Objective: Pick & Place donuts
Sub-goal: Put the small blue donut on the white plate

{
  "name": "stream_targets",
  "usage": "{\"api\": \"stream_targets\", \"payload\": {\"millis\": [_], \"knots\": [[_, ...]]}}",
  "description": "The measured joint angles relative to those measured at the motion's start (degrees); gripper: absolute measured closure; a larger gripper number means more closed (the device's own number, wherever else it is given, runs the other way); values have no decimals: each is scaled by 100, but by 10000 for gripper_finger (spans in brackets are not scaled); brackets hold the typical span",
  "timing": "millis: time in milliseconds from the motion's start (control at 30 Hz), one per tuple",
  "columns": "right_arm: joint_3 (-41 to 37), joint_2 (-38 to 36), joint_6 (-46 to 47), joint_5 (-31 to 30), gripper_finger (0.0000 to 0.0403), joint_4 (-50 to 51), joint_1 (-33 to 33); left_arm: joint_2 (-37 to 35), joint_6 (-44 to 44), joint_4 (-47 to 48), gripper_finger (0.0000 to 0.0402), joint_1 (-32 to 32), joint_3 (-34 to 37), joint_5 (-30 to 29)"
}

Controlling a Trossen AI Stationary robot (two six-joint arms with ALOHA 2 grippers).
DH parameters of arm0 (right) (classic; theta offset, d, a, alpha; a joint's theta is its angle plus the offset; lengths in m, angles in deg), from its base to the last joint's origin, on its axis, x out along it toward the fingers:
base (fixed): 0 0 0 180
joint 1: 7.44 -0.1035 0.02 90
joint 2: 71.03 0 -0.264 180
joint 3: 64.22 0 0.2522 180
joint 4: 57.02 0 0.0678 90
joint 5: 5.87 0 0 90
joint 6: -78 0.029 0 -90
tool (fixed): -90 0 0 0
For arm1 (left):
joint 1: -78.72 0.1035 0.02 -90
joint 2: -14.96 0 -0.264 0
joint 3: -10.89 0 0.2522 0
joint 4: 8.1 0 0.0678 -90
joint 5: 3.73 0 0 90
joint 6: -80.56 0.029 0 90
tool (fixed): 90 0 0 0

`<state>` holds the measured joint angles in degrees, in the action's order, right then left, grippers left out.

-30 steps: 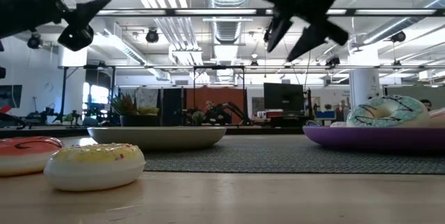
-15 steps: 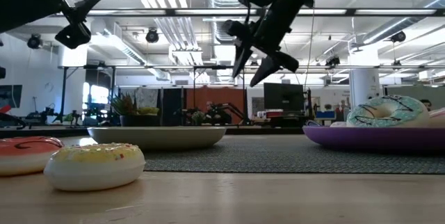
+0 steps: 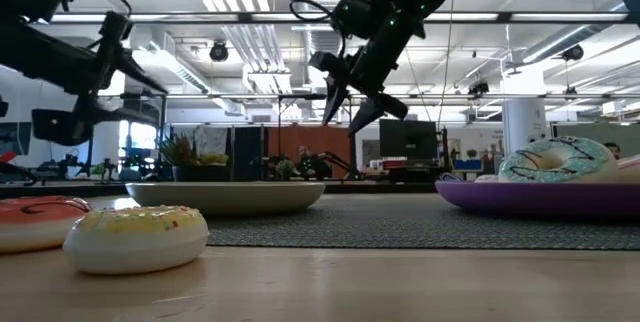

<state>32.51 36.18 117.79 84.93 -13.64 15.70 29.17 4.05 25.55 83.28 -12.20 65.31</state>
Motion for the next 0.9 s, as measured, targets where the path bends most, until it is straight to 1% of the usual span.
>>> {"api": "stream_targets", "payload": {"millis": [133,400,633,800,900], "knots": [[28,108,-23,119,170,-180,102,522,-220,535,211,15,-260,51],[28,162,-356,143,170,-344,87,2066,-391,582,211,242,-490,53],[25,151,-441,118,170,-346,90,3247,547,296,212,651,-878,120],[23,151,-450,118,170,-335,90,3897,1151,-395,215,1156,-938,714],[23,151,-451,120,170,-303,94,4126,1401,-592,216,1426,-977,873]]}}
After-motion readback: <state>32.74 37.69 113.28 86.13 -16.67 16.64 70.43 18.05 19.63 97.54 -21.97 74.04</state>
